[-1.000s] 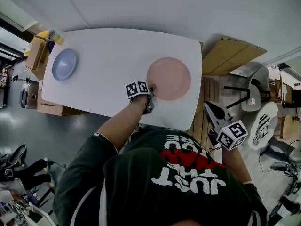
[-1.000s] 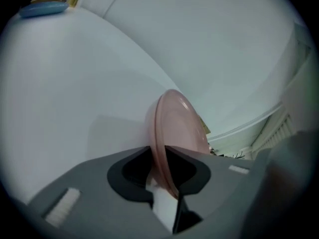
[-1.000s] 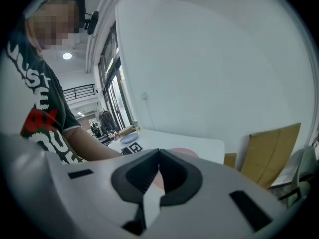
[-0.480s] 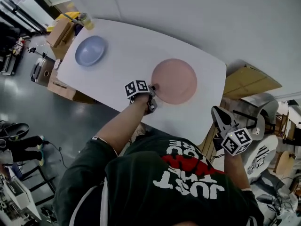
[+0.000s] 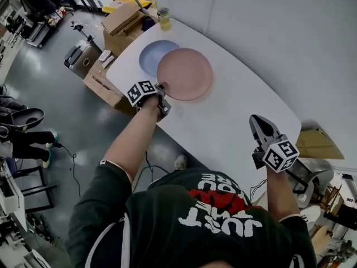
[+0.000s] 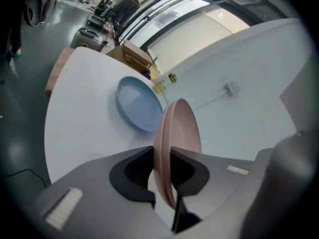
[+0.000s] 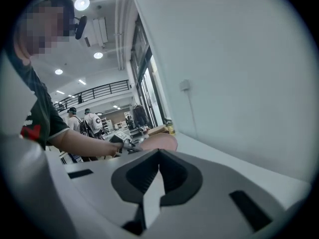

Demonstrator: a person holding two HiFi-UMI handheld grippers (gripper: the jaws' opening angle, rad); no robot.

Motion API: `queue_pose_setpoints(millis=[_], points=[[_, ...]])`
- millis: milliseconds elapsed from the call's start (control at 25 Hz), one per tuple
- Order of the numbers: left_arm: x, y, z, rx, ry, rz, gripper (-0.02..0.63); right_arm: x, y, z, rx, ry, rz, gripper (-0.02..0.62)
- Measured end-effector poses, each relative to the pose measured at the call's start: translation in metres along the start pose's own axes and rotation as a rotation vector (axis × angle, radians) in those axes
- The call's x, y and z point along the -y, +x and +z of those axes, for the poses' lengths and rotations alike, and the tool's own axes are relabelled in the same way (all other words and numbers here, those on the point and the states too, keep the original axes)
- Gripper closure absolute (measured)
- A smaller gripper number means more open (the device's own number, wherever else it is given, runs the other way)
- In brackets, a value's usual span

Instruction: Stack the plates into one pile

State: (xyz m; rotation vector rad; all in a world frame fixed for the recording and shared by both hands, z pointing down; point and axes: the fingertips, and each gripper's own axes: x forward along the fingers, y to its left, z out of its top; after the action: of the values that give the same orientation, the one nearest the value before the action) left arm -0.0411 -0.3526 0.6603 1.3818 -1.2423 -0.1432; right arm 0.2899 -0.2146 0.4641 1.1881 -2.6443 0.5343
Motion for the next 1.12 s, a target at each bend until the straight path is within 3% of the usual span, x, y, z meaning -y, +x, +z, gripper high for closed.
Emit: queue_pose_setpoints(millis=[160, 320, 480, 680, 760, 880, 920, 1000, 1120], points=[[-0.046, -0.001, 0.085, 0.098, -0.062, 0.050, 0.541, -0.037, 0.060, -0.001, -0.073, -0.032, 0.069, 0.591], [-0.079, 0.016, 0.138, 0.147, -0.097, 0.106, 0.541, -0.052, 0.085, -0.011, -0.129, -0.015, 0.079, 0.591], [-0.088, 0.037, 0.163, 0.141, -0.132, 0.104, 0.532, -0.052, 0.094, -0.023, -0.168, 0.014, 0.053, 0.591], [-0.083, 0.064, 0.165, 0.072, -0.100, 0.086, 0.500, -0.049, 0.091, -0.024, -0.177, 0.037, 0.011, 0.591], [-0.077, 0.072, 0.158, -0.011, -0.001, 0.076, 0.461, -0.048, 0.089, -0.023, -0.171, 0.040, 0.003, 0.591], [-0.076, 0.074, 0.139, -0.163, 0.268, 0.150, 0.329, -0.048, 0.082, -0.026, -0.155, 0.049, -0.008, 0.591], [-0.078, 0.071, 0.134, -0.188, 0.333, 0.178, 0.314, -0.048, 0.079, -0.027, -0.149, 0.052, -0.011, 0.591], [-0.078, 0.062, 0.128, -0.192, 0.386, 0.195, 0.288, -0.047, 0.070, -0.030, -0.135, 0.060, -0.016, 0.591], [-0.063, 0.042, 0.127, -0.119, 0.361, 0.113, 0.288, -0.043, 0.057, -0.031, -0.094, 0.071, -0.018, 0.591]])
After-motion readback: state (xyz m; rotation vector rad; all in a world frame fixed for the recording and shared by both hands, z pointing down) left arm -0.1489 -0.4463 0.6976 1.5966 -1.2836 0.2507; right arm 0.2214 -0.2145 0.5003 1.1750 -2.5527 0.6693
